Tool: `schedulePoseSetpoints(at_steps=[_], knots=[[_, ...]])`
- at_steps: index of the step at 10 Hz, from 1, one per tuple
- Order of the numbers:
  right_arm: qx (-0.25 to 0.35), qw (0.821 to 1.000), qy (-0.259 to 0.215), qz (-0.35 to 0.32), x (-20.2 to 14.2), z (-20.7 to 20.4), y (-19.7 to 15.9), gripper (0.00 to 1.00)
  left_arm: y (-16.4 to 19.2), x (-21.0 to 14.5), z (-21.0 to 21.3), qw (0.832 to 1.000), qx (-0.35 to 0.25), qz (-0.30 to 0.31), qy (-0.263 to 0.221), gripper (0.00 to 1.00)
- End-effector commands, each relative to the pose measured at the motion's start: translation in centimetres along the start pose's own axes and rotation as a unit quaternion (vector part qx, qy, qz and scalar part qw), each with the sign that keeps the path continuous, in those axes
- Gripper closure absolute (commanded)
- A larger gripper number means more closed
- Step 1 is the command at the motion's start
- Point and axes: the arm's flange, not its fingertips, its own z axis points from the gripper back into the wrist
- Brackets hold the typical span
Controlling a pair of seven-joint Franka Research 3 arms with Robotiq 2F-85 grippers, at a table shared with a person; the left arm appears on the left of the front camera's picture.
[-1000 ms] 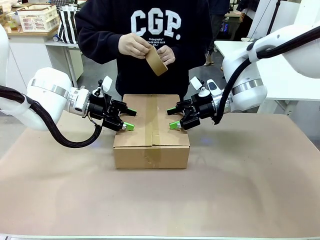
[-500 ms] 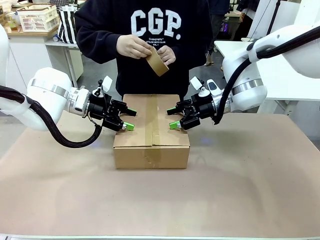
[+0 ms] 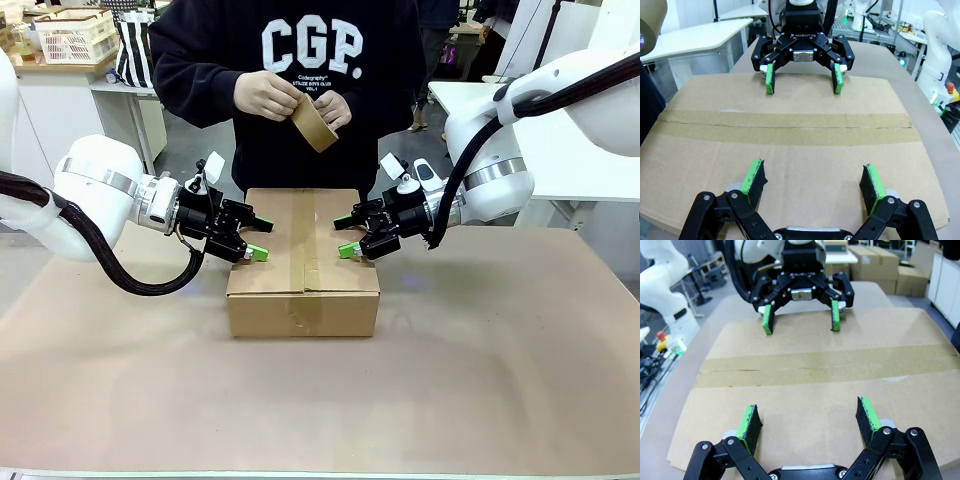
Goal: Pack the gift set into the box.
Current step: Press and hold the closed box until the human finishes sealing it.
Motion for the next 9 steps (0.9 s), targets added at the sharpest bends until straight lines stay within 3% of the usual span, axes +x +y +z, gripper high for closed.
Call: schedulePoseSetpoints(at_steps=[1, 9], knots=[[0.0, 1.0, 0.003, -0.002, -0.28, -0.07, 0.05, 0.0, -0.13, -0.31, -0.02, 1.0, 0.0, 0.002, 0.002, 0.0], [0.0, 1.0, 0.003, -0.002, -0.28, -0.07, 0.05, 0.0, -0.13, -0.31, -0.02, 1.0, 0.0, 0.002, 0.002, 0.0]])
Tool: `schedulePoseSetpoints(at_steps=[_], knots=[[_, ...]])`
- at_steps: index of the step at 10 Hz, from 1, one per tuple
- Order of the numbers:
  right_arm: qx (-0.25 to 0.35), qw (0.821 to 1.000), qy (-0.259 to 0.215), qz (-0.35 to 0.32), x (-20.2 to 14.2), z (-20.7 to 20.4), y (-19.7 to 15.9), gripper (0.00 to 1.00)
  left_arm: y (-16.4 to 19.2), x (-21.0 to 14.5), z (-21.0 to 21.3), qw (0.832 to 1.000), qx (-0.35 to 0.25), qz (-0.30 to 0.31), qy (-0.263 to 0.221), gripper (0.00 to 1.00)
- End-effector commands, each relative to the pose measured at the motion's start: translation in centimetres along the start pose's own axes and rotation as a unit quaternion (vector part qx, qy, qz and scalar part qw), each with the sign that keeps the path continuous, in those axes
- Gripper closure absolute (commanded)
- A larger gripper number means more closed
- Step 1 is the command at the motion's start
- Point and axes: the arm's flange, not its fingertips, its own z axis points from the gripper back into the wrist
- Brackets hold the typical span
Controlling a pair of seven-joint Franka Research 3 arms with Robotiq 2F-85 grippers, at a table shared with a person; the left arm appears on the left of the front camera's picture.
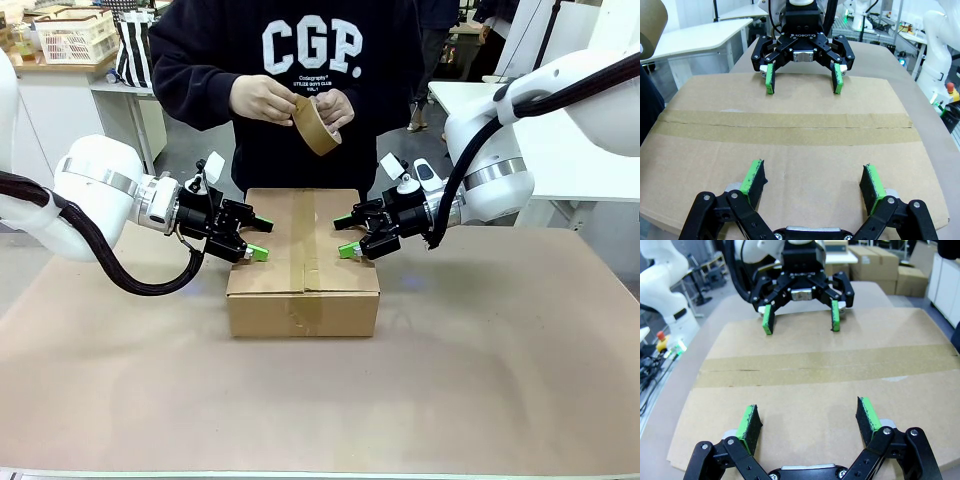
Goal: Pack the gift set into the box.
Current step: Press and hold the closed box until the human finishes sealing it.
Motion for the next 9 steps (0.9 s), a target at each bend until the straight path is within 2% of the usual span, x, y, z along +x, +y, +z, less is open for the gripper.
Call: schedulePoseSetpoints(at_steps=[1, 9], knots=[[0.0, 1.0, 0.003, -0.002, -0.28, -0.07, 0.05, 0.0, -0.13, -0.31, -0.02, 1.0, 0.0, 0.002, 0.002, 0.0], [0.0, 1.0, 0.003, -0.002, -0.28, -0.07, 0.05, 0.0, -0.13, -0.31, -0.02, 1.0, 0.0, 0.002, 0.002, 0.0]])
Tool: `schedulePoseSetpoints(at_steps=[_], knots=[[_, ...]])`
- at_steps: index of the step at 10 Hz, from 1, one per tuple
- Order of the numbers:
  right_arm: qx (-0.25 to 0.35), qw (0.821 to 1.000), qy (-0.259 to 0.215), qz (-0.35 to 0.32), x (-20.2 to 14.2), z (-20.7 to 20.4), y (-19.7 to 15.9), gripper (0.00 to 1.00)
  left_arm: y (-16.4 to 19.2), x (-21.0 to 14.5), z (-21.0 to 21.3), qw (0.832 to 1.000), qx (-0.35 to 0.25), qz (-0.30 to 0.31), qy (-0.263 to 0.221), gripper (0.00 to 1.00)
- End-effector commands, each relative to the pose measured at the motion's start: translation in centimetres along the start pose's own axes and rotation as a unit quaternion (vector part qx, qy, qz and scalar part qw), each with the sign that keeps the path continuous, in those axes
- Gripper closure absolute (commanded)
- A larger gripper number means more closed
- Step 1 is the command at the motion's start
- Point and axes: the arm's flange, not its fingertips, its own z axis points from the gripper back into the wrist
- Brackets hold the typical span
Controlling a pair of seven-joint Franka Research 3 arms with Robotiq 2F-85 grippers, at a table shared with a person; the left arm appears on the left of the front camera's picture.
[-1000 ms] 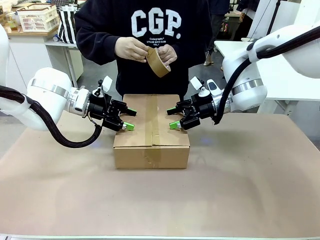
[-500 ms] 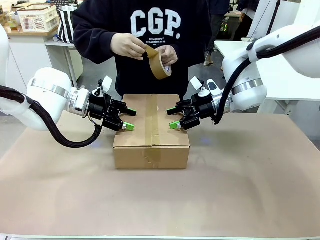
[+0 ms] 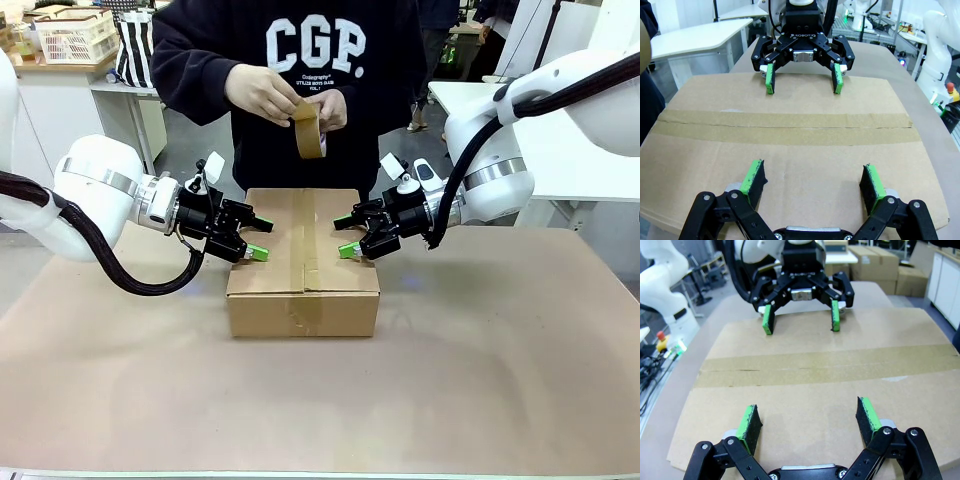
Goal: Pack the gift set into the box.
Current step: Press and hold the closed box until the human finishes sealing it.
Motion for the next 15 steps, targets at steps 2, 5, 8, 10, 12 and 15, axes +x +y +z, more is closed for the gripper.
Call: schedulePoseSetpoints(at_steps=[2, 5, 8, 10, 12, 15], knots=[[0.0, 1.0, 0.003, -0.002, -0.28, -0.07, 0.05, 0.0, -0.13, -0.31, -0.02, 1.0, 0.0, 0.002, 0.002, 0.0], [0.0, 1.0, 0.003, -0.002, -0.28, -0.07, 0.05, 0.0, -0.13, -0.31, -0.02, 1.0, 0.0, 0.002, 0.002, 0.0], [0.0, 1.0, 0.003, -0.002, -0.28, -0.07, 0.05, 0.0, -0.13, -0.31, -0.02, 1.0, 0.0, 0.002, 0.002, 0.0], [0.0, 1.0, 0.003, -0.002, -0.28, -0.07, 0.05, 0.0, -0.13, -0.31, -0.02, 1.0, 0.0, 0.002, 0.002, 0.0], [0.0, 1.0, 0.003, -0.002, -0.28, -0.07, 0.05, 0.0, -0.13, -0.31, -0.02, 1.0, 0.0, 0.002, 0.002, 0.0], [0.0, 1.0, 0.003, -0.002, -0.28, -0.07, 0.05, 0.0, -0.13, -0.31, -0.02, 1.0, 0.0, 0.002, 0.002, 0.0]])
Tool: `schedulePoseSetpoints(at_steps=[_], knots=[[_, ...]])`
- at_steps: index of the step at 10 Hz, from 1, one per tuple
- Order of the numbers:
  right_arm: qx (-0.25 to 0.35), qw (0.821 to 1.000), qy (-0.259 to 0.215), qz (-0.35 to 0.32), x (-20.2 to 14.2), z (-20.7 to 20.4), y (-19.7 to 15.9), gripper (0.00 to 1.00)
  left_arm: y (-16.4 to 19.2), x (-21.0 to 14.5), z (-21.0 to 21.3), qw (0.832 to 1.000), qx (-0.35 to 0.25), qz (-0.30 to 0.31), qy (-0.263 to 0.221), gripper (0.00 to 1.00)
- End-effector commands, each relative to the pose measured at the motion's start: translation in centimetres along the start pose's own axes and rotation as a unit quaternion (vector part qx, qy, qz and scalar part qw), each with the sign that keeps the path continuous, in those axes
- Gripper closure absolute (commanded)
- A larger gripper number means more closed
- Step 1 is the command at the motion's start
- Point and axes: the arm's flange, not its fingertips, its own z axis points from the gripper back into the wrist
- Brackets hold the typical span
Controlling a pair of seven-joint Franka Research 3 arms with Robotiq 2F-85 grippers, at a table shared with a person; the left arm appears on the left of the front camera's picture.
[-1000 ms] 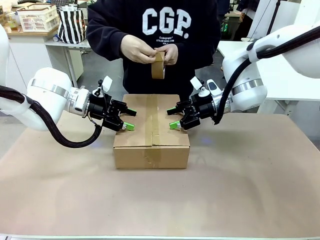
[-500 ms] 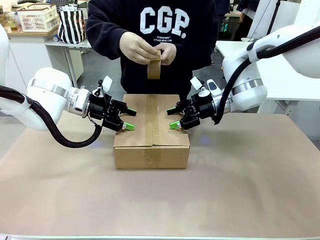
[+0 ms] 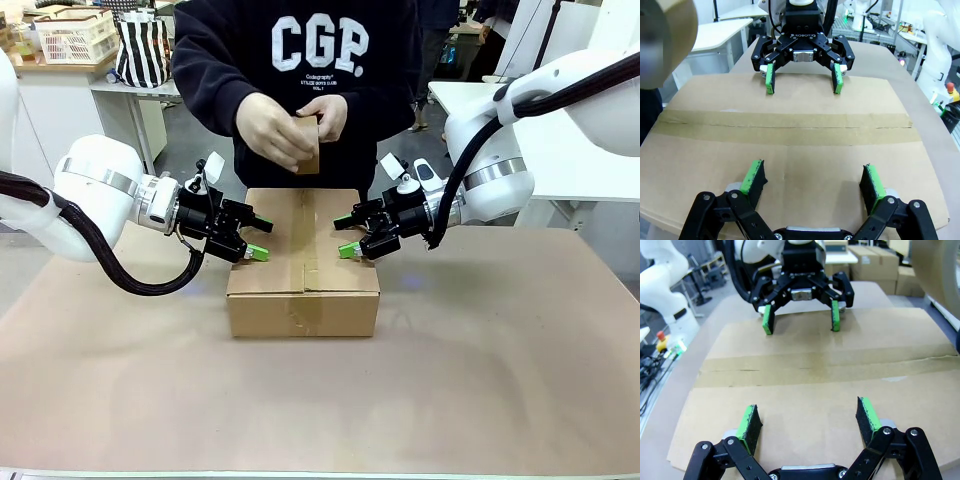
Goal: Pack the gift set into the box.
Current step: Press and hold the closed box until the human finishes sealing it.
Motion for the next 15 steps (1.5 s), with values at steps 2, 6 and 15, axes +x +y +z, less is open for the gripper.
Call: schedulePoseSetpoints(at_steps=[2, 6, 15], knots=[[0.0, 1.0, 0.003, -0.002, -0.28, -0.07, 0.05, 0.0, -0.13, -0.31, -0.02, 1.0, 0.0, 0.002, 0.002, 0.0], [0.0, 1.0, 0.003, -0.002, -0.28, -0.07, 0.05, 0.0, -0.13, -0.31, -0.02, 1.0, 0.0, 0.002, 0.002, 0.0], [0.0, 1.0, 0.003, -0.002, -0.28, -0.07, 0.05, 0.0, -0.13, -0.31, -0.02, 1.0, 0.0, 0.002, 0.002, 0.0]])
